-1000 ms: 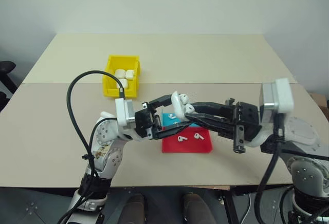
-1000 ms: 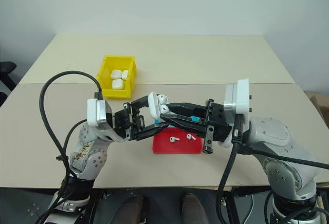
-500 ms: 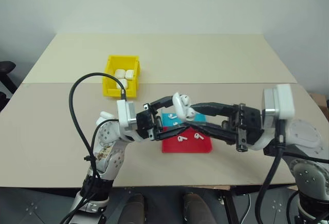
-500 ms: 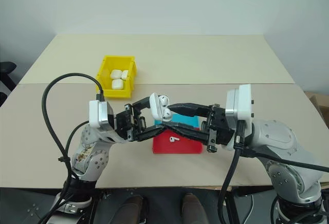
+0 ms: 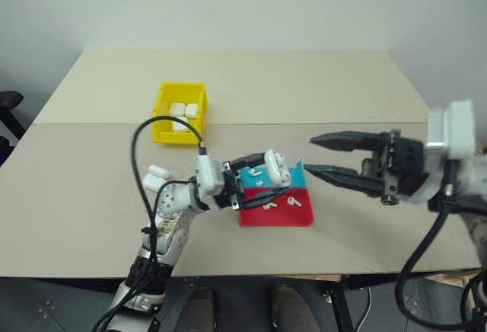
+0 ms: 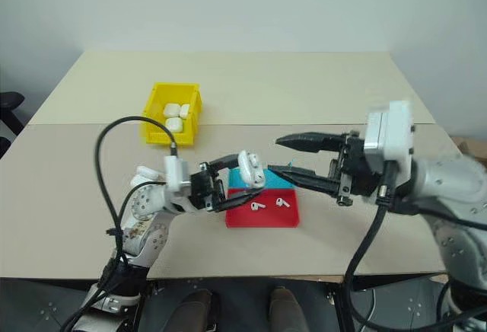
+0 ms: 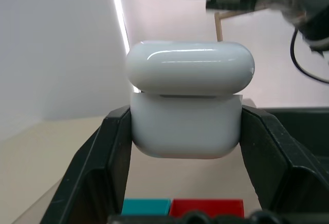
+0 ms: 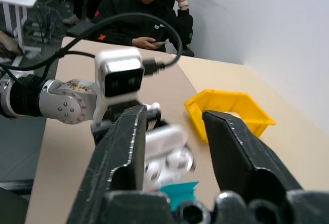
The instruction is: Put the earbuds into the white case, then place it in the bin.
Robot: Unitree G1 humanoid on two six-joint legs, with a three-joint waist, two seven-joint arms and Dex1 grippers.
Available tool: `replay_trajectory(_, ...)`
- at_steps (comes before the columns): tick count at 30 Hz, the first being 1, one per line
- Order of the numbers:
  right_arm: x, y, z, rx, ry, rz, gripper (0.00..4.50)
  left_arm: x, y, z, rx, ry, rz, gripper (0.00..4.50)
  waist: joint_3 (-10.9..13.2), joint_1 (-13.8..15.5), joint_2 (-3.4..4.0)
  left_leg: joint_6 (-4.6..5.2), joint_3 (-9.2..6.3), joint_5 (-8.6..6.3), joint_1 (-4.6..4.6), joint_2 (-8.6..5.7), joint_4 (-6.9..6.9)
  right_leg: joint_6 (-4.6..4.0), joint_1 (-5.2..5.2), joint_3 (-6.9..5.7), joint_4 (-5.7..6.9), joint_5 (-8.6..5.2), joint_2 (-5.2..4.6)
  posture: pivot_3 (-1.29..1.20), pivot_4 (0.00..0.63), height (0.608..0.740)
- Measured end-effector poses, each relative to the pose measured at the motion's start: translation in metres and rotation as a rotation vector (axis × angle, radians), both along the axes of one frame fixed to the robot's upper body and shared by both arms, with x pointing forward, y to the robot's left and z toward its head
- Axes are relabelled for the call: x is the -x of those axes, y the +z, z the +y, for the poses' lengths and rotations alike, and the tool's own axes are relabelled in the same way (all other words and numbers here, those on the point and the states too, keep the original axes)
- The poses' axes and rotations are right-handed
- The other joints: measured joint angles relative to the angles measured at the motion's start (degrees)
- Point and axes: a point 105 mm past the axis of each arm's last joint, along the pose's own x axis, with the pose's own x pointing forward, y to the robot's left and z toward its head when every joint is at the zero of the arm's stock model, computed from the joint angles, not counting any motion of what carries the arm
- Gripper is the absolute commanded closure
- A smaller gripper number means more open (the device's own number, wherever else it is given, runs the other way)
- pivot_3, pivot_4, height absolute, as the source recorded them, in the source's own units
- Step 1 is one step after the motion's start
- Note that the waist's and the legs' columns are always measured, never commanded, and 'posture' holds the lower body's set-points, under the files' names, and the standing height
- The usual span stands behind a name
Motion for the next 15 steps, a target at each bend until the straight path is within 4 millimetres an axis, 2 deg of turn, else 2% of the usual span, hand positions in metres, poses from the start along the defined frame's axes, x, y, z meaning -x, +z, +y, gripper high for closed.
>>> replay_trajectory(3, -0.002, 0.001, 0.011, 0.051, 0.045, 0.011, 4.41, -0.006, 0.000, -0.013, 0.001, 0.013, -0.015, 1.71, 0.00, 0.10, 0.00, 0.00, 0.00, 0.00, -0.05, -0.02, 0.01, 0.01, -0.02, 0.00, -0.02, 0.01, -0.02, 0.00, 0.150, 0.740)
replay_trajectory(6, -0.005, -0.006, 0.020, 0.112, 0.080, 0.023, 4.47, -0.009, 0.003, -0.024, -0.008, 0.024, -0.047, 1.71, 0.00, 0.21, 0.00, 0.00, -0.02, 0.00, -0.12, -0.02, 0.01, 0.02, -0.03, -0.02, -0.07, 0.01, -0.04, 0.00, 0.150, 0.740)
replay_trajectory(10, -0.012, -0.022, 0.029, 0.197, 0.075, 0.041, 4.47, -0.011, -0.002, -0.027, -0.040, 0.035, -0.071, 1.71, 0.00, 0.10, 0.00, 0.00, -0.01, 0.00, -0.16, -0.02, 0.01, 0.02, -0.12, -0.01, -0.05, 0.02, -0.05, 0.00, 0.150, 0.740)
replay_trajectory(15, -0.019, -0.037, 0.033, 0.272, 0.052, 0.020, 4.47, -0.012, 0.002, -0.029, -0.019, 0.061, -0.078, 1.71, 0.00, 0.17, 0.00, 0.00, -0.01, 0.00, -0.16, -0.04, 0.03, 0.03, -0.10, -0.02, -0.03, 0.02, -0.08, 0.00, 0.150, 0.740)
